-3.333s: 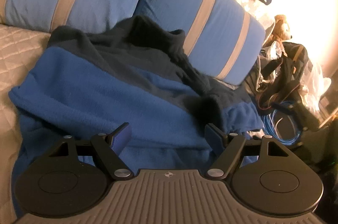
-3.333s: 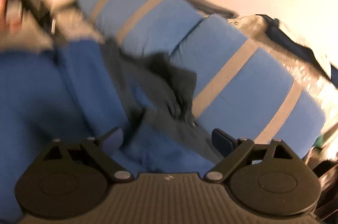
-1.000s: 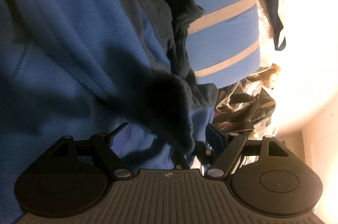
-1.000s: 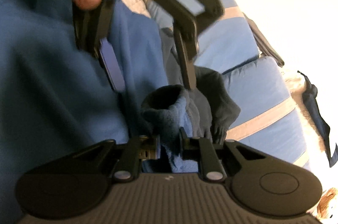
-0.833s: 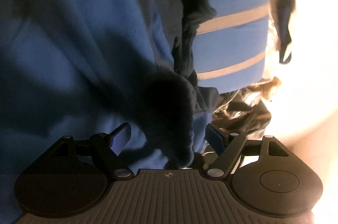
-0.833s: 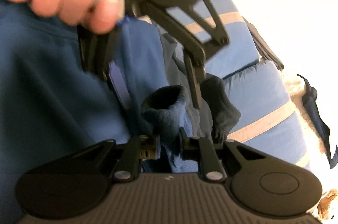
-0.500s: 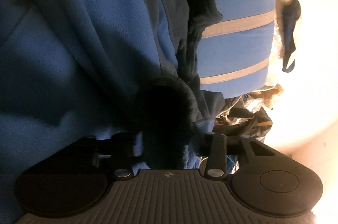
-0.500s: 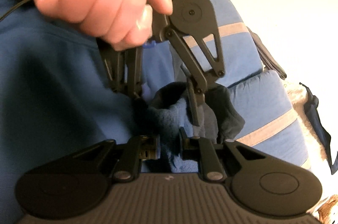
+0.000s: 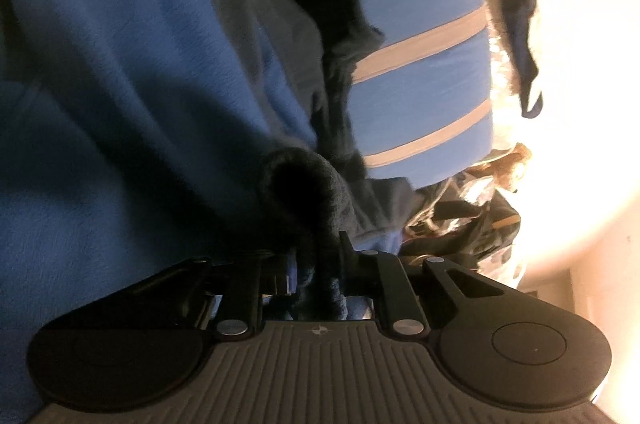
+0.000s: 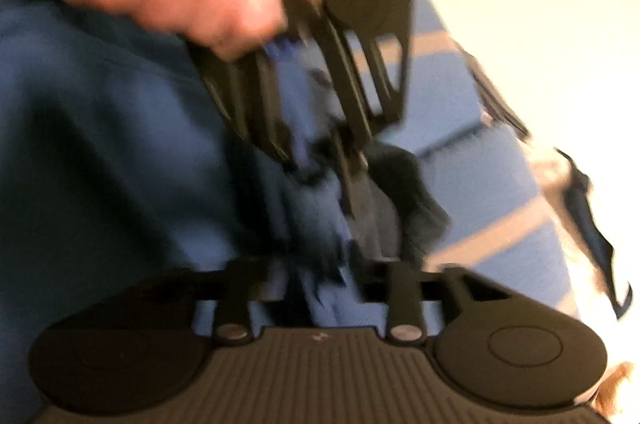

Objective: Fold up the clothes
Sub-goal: 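Grasp the navy cuff with the left gripper beside the right gripper, then open the right gripper and release the fleece while the left gripper holds the cuff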

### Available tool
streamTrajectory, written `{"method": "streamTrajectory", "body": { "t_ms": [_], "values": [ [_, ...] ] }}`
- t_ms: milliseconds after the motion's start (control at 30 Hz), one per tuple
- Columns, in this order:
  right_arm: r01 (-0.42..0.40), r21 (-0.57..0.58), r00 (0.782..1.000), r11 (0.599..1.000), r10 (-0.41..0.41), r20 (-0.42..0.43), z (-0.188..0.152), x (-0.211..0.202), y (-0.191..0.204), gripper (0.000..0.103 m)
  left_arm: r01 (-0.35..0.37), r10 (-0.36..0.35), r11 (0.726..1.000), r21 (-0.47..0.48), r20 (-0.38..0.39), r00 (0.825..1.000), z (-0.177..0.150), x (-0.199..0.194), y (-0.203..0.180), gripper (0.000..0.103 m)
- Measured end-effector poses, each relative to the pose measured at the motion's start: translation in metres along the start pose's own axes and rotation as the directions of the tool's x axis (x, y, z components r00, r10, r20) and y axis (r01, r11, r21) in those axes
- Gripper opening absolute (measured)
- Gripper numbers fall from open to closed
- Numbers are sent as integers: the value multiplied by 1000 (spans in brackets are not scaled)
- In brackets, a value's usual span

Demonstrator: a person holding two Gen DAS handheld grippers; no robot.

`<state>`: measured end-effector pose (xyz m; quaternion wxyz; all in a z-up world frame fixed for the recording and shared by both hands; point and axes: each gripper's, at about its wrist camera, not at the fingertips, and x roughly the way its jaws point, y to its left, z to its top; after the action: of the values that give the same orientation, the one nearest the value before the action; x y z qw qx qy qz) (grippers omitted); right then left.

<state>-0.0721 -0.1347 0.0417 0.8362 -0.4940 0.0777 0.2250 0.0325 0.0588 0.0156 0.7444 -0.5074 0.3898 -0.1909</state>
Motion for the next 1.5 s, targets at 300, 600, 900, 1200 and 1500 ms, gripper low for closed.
{"method": "streamTrajectory", "body": {
  "t_ms": [300, 600, 900, 1200, 1500],
  "values": [
    [343, 269, 923, 900, -270, -275, -64, 55, -78, 91, 196, -201, 979, 63, 82, 976, 22, -33, -36, 17],
    [304, 726, 932, 617, -36, -361, -130, 85, -205, 103, 231, -255, 964, 127, 220, 941, 51, -78, -46, 16],
    [121, 992, 945, 37, 303, -126, -178, 89, -246, 103, 211, -231, 973, 96, 312, 922, 71, -100, -36, 16],
    [159, 942, 931, 295, 272, -243, -165, 90, -222, 103, 217, -238, 971, 101, 307, 922, 73, -98, -34, 16],
    [163, 850, 911, 501, 254, -324, -144, 80, -210, 103, 179, -207, 977, 117, 312, 927, 72, -93, -33, 16]
  ]
}}
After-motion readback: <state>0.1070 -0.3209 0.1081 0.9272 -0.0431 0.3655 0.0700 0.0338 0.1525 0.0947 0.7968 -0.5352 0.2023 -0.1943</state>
